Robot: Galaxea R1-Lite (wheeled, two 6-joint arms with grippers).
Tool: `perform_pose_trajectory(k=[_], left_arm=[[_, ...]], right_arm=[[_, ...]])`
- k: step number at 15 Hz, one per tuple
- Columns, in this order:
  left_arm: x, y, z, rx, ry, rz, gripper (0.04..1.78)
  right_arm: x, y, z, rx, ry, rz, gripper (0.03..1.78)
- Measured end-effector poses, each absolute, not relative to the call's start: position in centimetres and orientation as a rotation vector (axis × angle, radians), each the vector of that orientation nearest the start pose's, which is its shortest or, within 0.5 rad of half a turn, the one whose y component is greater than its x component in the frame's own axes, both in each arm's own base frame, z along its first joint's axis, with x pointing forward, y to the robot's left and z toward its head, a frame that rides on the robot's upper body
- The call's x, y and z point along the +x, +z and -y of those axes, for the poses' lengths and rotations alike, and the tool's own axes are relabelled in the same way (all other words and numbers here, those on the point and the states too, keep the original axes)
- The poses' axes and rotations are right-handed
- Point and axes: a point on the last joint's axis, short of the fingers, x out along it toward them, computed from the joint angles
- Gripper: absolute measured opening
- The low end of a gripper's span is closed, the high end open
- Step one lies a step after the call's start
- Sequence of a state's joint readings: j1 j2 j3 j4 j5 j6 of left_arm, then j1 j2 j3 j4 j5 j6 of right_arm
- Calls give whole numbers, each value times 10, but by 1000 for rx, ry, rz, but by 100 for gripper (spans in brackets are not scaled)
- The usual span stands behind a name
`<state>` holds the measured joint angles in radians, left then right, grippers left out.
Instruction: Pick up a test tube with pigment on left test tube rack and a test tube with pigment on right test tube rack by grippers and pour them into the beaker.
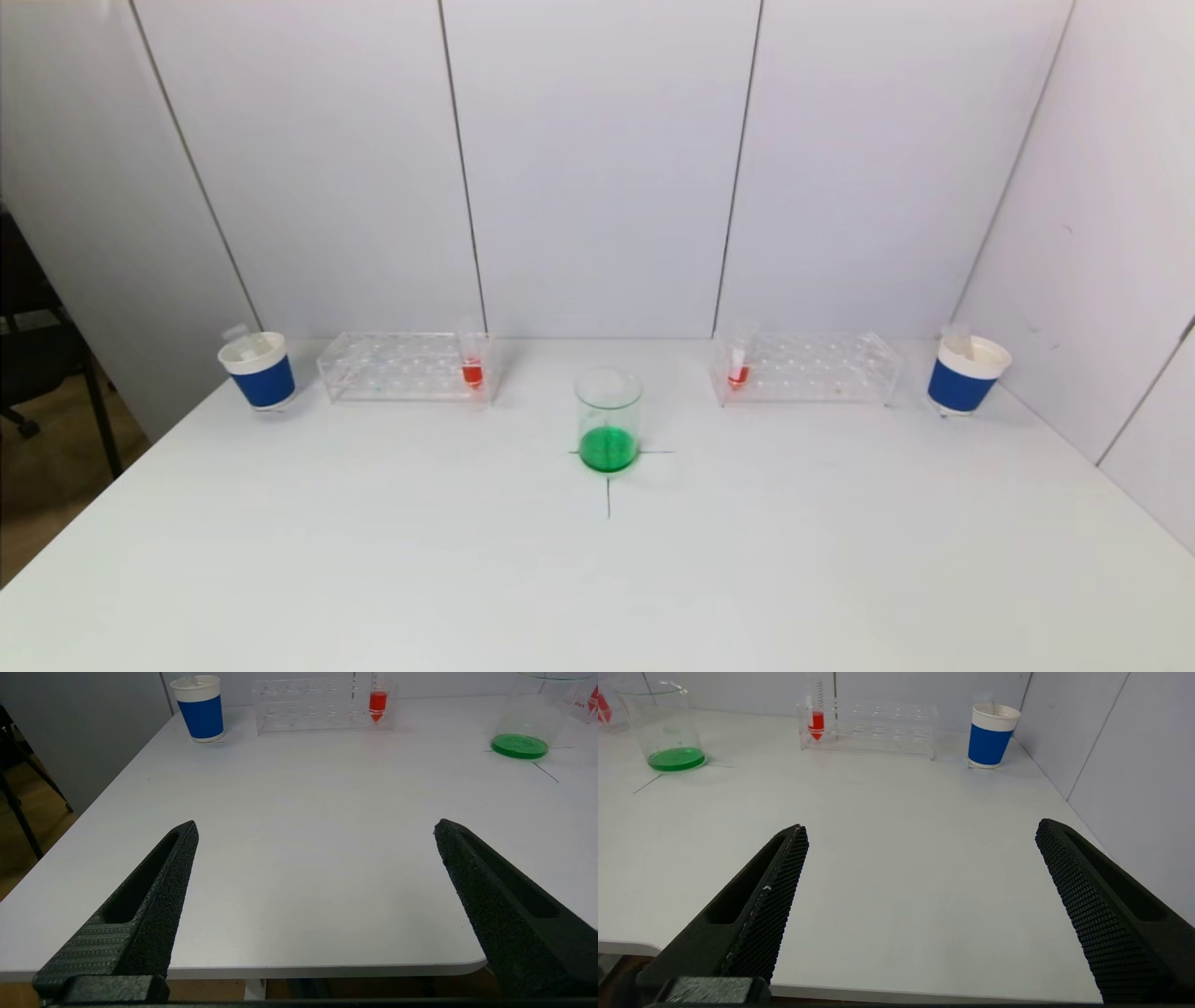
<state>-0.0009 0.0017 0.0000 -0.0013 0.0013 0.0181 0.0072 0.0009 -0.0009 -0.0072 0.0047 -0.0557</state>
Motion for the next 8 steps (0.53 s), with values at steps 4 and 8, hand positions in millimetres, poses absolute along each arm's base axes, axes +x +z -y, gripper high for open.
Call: perform_pose_trajectory(k=[4,8], left_arm=[[-23,76,0,18,0,0,176],[-23,76,0,19,0,0,176]], right_arm=[[-23,76,0,-10,5,10,177],[-23,76,0,13,3,10,177]])
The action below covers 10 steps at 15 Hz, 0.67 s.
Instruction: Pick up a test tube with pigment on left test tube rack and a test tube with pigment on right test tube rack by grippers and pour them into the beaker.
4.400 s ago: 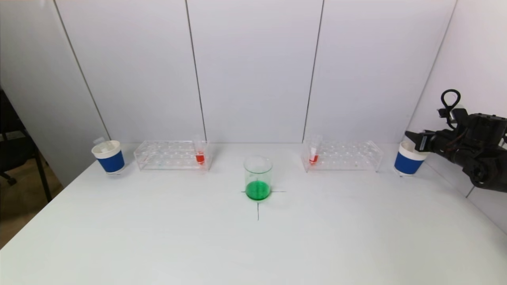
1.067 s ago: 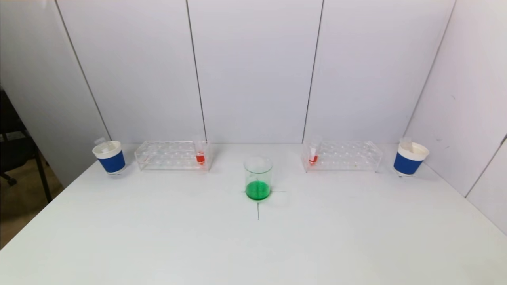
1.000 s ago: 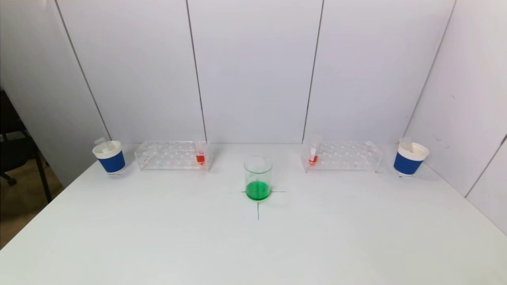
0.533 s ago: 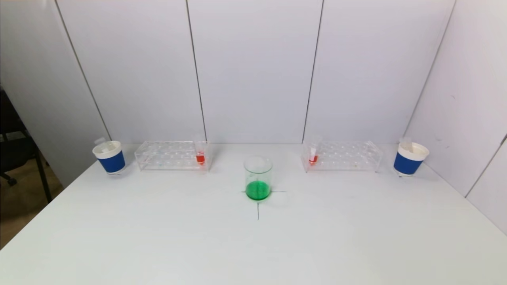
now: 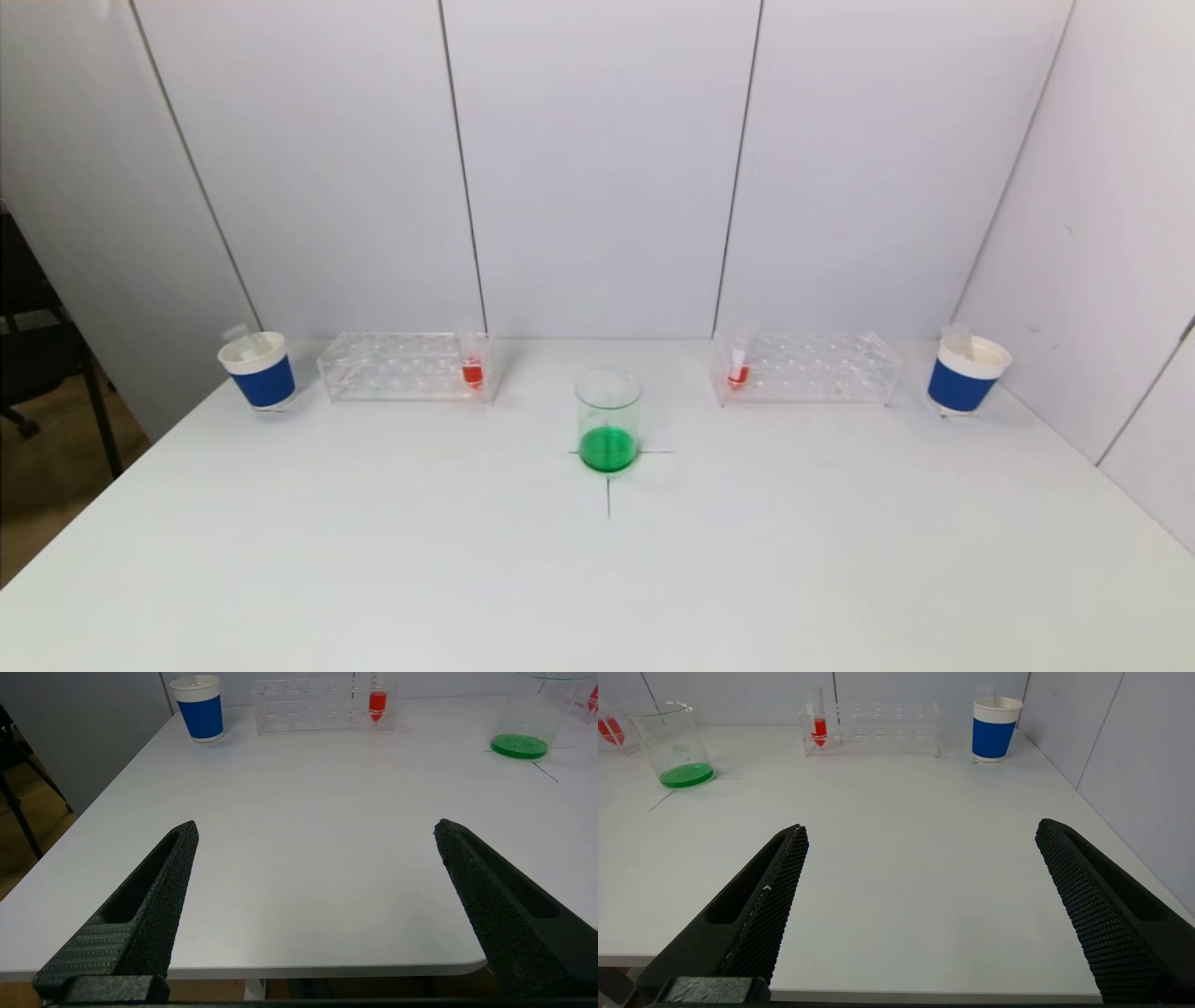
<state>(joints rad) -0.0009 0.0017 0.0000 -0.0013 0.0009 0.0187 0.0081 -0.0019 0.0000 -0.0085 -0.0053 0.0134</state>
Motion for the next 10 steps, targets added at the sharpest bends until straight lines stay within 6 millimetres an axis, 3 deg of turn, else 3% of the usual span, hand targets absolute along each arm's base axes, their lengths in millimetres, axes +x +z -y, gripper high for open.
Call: perform_pose_trajectory(k=[10], left_arm=[[-23,76,0,19,0,0,176]], right_arm=[[-23,76,0,14,2,11,177]])
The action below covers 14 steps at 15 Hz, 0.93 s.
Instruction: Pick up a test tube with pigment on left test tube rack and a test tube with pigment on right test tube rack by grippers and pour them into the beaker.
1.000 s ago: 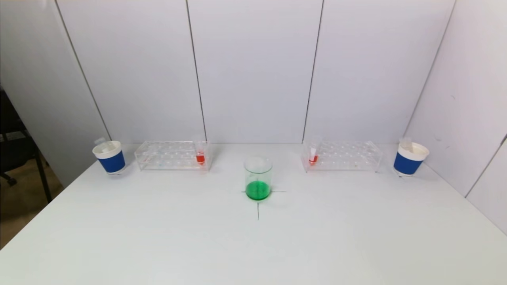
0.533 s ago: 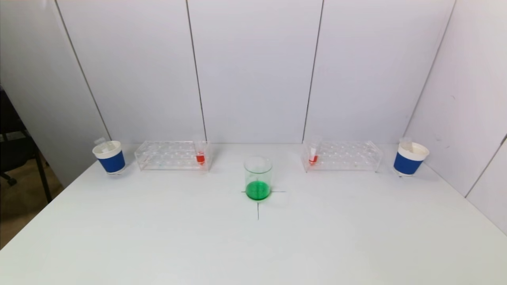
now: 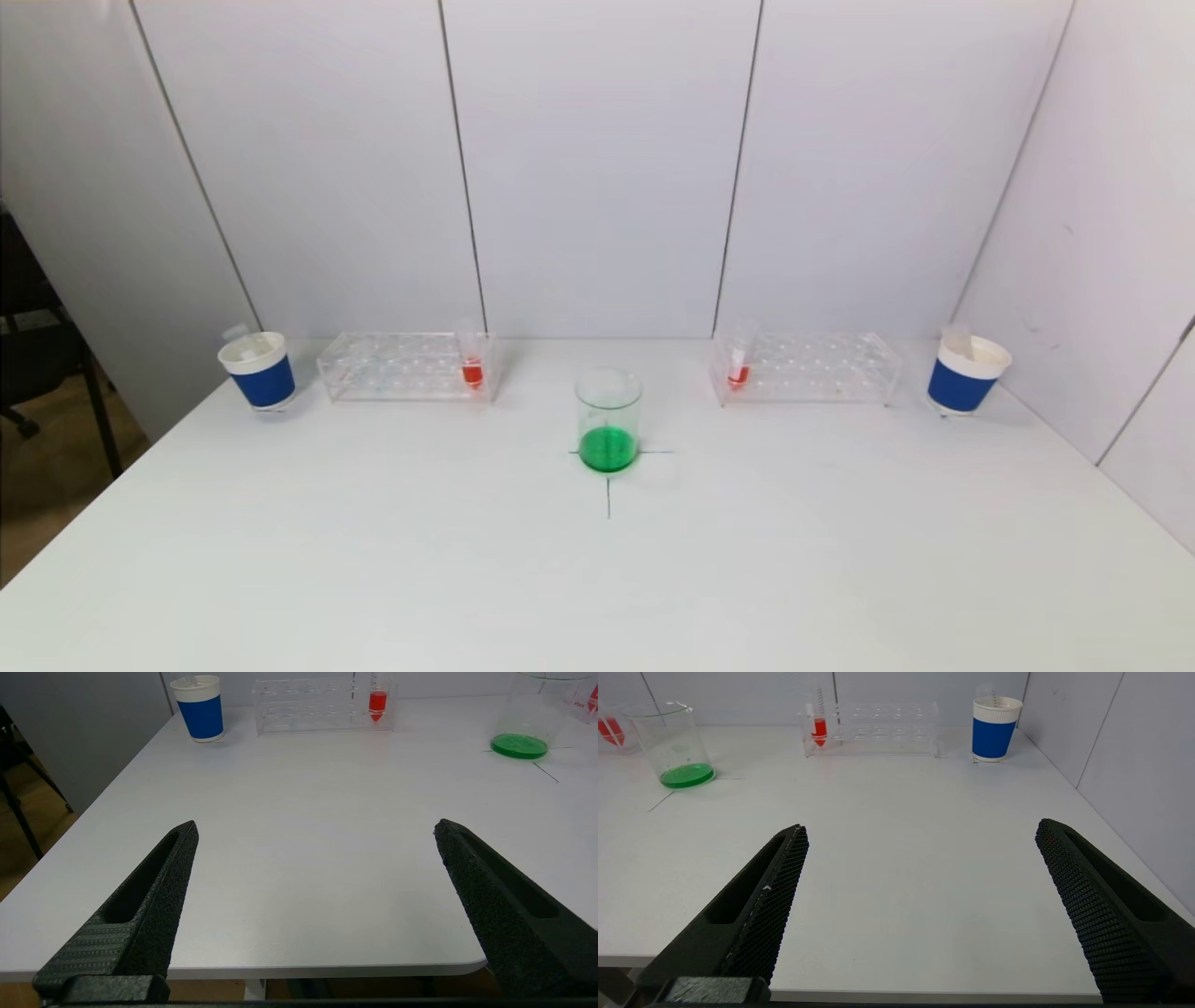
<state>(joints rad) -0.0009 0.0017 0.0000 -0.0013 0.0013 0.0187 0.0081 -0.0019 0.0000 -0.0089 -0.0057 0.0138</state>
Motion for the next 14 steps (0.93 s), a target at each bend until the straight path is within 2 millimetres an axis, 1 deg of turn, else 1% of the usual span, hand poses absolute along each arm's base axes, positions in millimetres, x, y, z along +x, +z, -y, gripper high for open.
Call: perform_pose_trajectory(k=[14], left_arm=[[-23,76,0,18,0,0,176]], right_arm=[[-23,76,0,14,1,11,177]])
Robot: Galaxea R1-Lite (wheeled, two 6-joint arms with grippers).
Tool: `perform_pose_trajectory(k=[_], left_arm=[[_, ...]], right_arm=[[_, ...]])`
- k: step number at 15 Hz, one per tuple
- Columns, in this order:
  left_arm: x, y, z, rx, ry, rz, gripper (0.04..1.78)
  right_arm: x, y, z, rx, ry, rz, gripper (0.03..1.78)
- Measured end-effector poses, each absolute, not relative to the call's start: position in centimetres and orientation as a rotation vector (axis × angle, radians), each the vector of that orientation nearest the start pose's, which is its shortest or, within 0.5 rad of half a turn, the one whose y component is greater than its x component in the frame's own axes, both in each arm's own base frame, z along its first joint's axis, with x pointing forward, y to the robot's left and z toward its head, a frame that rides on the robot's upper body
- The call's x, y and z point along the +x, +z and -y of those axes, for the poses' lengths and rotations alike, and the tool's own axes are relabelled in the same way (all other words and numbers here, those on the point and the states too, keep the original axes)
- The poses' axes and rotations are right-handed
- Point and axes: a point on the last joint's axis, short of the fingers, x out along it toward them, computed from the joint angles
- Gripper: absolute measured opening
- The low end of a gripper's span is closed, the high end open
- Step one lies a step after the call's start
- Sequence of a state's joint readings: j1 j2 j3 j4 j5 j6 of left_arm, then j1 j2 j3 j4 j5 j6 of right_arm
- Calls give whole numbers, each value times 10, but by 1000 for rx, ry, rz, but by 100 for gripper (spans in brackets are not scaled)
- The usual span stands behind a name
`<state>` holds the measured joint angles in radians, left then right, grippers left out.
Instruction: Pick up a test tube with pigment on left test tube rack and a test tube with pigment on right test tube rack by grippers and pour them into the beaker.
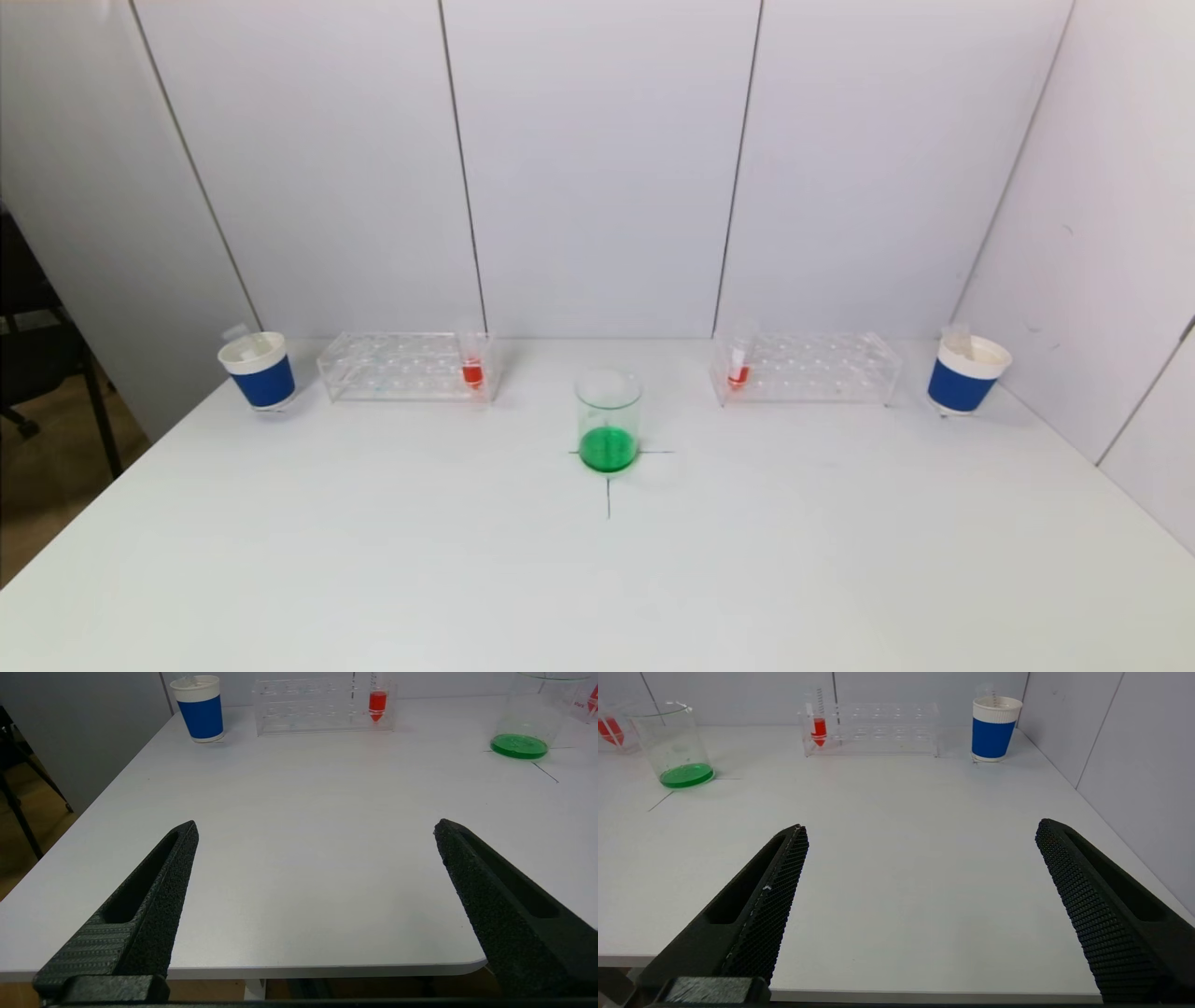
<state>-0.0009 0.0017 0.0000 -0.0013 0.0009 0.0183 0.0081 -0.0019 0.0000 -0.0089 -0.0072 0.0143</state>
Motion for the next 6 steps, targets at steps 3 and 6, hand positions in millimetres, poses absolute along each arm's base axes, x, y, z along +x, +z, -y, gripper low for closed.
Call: perform_pose_trajectory(k=[3,6], left_arm=[[-23,76,0,18,0,0,176],[-23,76,0,18,0,0,176]], right_arm=[[-23,76,0,15,1,11,177],[-23,76,0,19,2,11,177]])
